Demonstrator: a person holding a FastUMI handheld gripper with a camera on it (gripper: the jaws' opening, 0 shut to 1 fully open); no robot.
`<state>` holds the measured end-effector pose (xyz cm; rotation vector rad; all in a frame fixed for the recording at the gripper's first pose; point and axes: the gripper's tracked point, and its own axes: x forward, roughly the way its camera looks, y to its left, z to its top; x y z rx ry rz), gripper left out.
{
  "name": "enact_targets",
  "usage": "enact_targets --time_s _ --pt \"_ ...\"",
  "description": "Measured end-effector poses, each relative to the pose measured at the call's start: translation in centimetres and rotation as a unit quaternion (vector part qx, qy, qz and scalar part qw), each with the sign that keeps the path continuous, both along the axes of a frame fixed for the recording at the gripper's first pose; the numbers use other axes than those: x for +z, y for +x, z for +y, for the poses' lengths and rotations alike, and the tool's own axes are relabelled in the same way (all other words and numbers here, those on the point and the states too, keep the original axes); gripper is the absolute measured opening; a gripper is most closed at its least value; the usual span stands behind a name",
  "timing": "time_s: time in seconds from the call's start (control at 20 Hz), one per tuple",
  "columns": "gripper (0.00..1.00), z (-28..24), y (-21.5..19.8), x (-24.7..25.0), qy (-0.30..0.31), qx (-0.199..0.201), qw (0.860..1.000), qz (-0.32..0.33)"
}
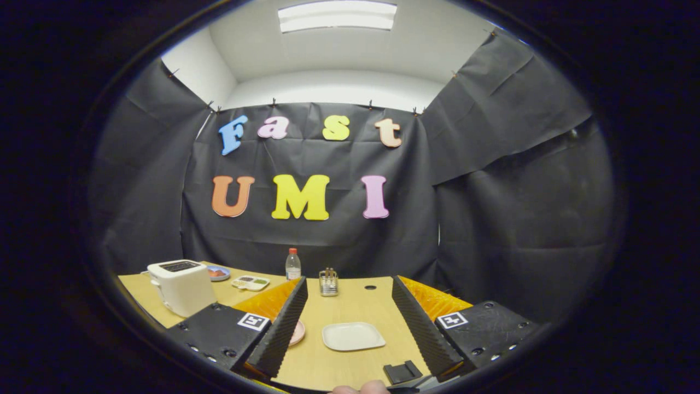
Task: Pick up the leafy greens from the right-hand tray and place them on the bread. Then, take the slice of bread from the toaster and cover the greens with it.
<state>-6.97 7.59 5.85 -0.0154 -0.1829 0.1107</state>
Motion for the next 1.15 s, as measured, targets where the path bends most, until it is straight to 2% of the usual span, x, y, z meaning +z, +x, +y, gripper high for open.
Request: enact_targets --time_s 0.25,0.6,1.15 --pt "0.95 0.3 0.8 -0.4 -0.005 0.001 1.0 0.015" --pt "0.95 -0.5 1.2 0.0 -0.009 -0.021 1.0 0.005" --pt "0.95 -0.5 1.8 0.1 0.006 -0.024 1.0 0.011"
